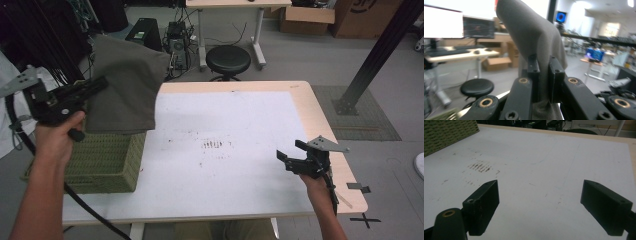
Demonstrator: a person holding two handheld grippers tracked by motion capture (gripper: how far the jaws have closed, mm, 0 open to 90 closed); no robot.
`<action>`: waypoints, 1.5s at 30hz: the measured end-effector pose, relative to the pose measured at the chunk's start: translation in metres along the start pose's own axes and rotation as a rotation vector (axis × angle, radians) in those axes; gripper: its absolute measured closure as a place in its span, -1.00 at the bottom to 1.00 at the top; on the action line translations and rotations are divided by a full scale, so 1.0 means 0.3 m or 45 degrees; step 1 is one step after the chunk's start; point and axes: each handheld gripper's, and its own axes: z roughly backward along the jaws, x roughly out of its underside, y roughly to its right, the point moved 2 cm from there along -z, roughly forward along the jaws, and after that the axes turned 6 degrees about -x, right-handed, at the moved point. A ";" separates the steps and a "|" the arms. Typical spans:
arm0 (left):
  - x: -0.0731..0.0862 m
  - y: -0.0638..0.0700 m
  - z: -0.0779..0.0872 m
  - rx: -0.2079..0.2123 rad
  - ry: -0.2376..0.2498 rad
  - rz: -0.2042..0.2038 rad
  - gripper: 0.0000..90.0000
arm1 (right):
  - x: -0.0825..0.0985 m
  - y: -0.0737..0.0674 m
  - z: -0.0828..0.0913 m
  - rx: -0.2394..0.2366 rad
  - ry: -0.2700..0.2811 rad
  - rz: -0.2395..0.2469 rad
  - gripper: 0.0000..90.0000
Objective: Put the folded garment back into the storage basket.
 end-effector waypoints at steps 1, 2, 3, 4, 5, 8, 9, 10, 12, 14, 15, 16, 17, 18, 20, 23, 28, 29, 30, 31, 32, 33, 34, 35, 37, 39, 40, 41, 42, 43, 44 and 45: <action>0.008 -0.030 0.023 -0.028 0.010 0.033 0.84 | -0.001 -0.004 -0.001 0.000 -0.002 0.004 -0.66; 0.018 -0.054 0.040 -0.058 0.013 0.056 0.84 | -0.001 -0.008 -0.002 -0.001 -0.004 0.007 -0.66; 0.039 -0.096 0.065 -0.123 0.008 0.088 0.84 | -0.001 -0.012 -0.003 -0.001 -0.006 0.010 -0.66; 0.057 -0.123 0.078 -0.176 -0.004 0.109 0.83 | 0.000 -0.018 -0.006 -0.003 -0.012 0.015 -0.66; 0.095 -0.172 0.096 -0.325 -0.054 0.144 0.77 | 0.001 -0.021 -0.007 -0.002 -0.017 0.021 -0.66; 0.185 -0.252 0.138 -0.747 -0.171 0.213 -0.46 | 0.005 -0.036 -0.012 -0.016 -0.025 0.031 -0.66; 0.206 -0.261 0.153 -0.815 -0.171 0.213 -0.52 | 0.005 -0.042 -0.012 -0.024 -0.020 0.037 -0.66; 0.219 -0.265 0.160 -0.843 -0.170 0.227 -0.62 | 0.005 -0.047 -0.010 -0.029 -0.015 0.045 -0.66; 0.241 -0.265 0.173 -0.856 -0.168 0.250 -0.66 | 0.005 -0.053 -0.006 -0.035 -0.008 0.051 -0.66; 0.244 -0.253 0.172 -0.876 -0.169 0.224 -0.65 | 0.006 -0.053 -0.007 -0.037 -0.010 0.052 -0.66; 0.242 -0.245 0.168 -0.866 -0.158 0.227 -0.65 | 0.006 -0.053 -0.008 -0.038 -0.013 0.050 -0.66; 0.238 -0.236 0.164 -0.855 -0.143 0.224 -0.65 | 0.006 -0.052 -0.009 -0.038 -0.012 0.049 -0.66; 0.235 -0.226 0.157 -0.836 -0.133 0.220 -0.66 | 0.005 -0.052 -0.010 -0.038 -0.010 0.049 -0.66; 0.232 -0.217 0.150 -0.821 -0.131 0.215 -0.66 | 0.004 -0.053 -0.010 -0.040 -0.007 0.048 -0.66; 0.225 -0.188 0.122 -0.816 -0.140 0.185 -0.66 | 0.002 -0.053 -0.012 -0.039 -0.001 0.044 -0.66; 0.222 -0.142 0.079 -0.765 -0.137 0.149 -0.66 | -0.001 -0.048 -0.014 -0.034 0.011 0.040 -0.66; 0.228 -0.066 0.007 -0.648 -0.101 0.124 -0.66 | -0.010 -0.041 -0.014 -0.013 0.044 0.030 -0.67; 0.231 -0.047 -0.012 -0.628 -0.098 0.122 -0.66 | -0.013 -0.040 -0.014 -0.015 0.048 0.028 -0.67; 0.234 -0.032 -0.028 -0.611 -0.100 0.118 -0.66 | -0.016 -0.039 -0.014 -0.008 0.055 0.030 -0.67; 0.238 -0.018 -0.042 -0.594 -0.105 0.114 -0.66 | -0.019 -0.039 -0.014 -0.009 0.060 0.028 -0.67; 0.241 -0.008 -0.053 -0.586 -0.110 0.112 -0.66 | -0.022 -0.038 -0.014 -0.010 0.064 0.028 -0.67; 0.246 0.008 -0.069 -0.570 -0.113 0.111 -0.66 | -0.024 -0.037 -0.014 -0.009 0.067 0.029 -0.67; 0.250 0.016 -0.077 -0.562 -0.116 0.107 -0.66 | -0.027 -0.036 -0.014 -0.008 0.071 0.031 -0.67; 0.254 0.030 -0.092 -0.551 -0.115 0.109 -0.66 | -0.029 -0.035 -0.014 -0.008 0.074 0.029 -0.67; 0.260 0.050 -0.112 -0.527 -0.109 0.115 -0.66 | -0.033 -0.033 -0.013 -0.006 0.081 0.028 -0.67; 0.263 0.072 -0.131 -0.504 -0.110 0.109 -0.66 | -0.036 -0.032 -0.013 -0.009 0.084 0.028 -0.67; 0.264 0.080 -0.137 -0.496 -0.108 0.105 -0.66 | -0.037 -0.031 -0.012 -0.007 0.085 0.030 -0.67; 0.265 0.093 -0.147 -0.485 -0.100 0.101 -0.66 | -0.039 -0.031 -0.011 -0.009 0.086 0.031 -0.67; 0.266 0.104 -0.155 -0.477 -0.095 0.100 -0.66 | -0.040 -0.030 -0.011 -0.006 0.088 0.032 -0.67; 0.267 0.116 -0.164 -0.459 -0.085 0.098 -0.66 | -0.041 -0.029 -0.010 -0.006 0.089 0.032 -0.67; 0.269 0.128 -0.172 -0.447 -0.075 0.095 -0.66 | -0.042 -0.029 -0.010 -0.005 0.090 0.031 -0.67; 0.272 0.140 -0.181 -0.437 -0.069 0.088 -0.66 | -0.042 -0.028 -0.010 -0.001 0.091 0.031 -0.67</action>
